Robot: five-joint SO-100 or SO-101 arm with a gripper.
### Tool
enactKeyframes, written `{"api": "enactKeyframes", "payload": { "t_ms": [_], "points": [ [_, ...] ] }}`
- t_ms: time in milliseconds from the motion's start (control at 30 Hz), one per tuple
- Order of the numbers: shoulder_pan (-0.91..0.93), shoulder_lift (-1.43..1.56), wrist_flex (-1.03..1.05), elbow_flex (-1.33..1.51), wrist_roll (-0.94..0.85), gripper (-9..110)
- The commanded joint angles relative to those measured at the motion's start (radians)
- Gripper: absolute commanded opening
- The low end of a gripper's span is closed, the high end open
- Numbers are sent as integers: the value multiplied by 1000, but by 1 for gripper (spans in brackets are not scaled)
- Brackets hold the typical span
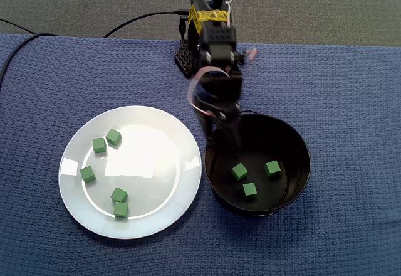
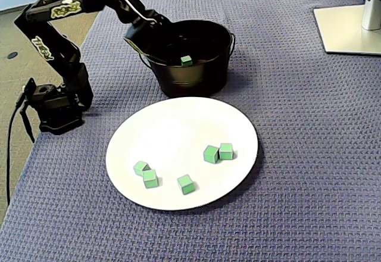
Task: Pick up the items on the white plate and put them in the black container.
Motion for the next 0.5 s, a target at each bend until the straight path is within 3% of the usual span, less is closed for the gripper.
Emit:
{"api": "enactKeyframes", "payload": {
  "t_ms": [0, 233, 467],
  "points": [
    [199, 66, 190, -222, -92, 27],
    [506, -35, 434, -430, -314, 25],
    [762, -49, 265, -199, -627, 27]
  ]
}}
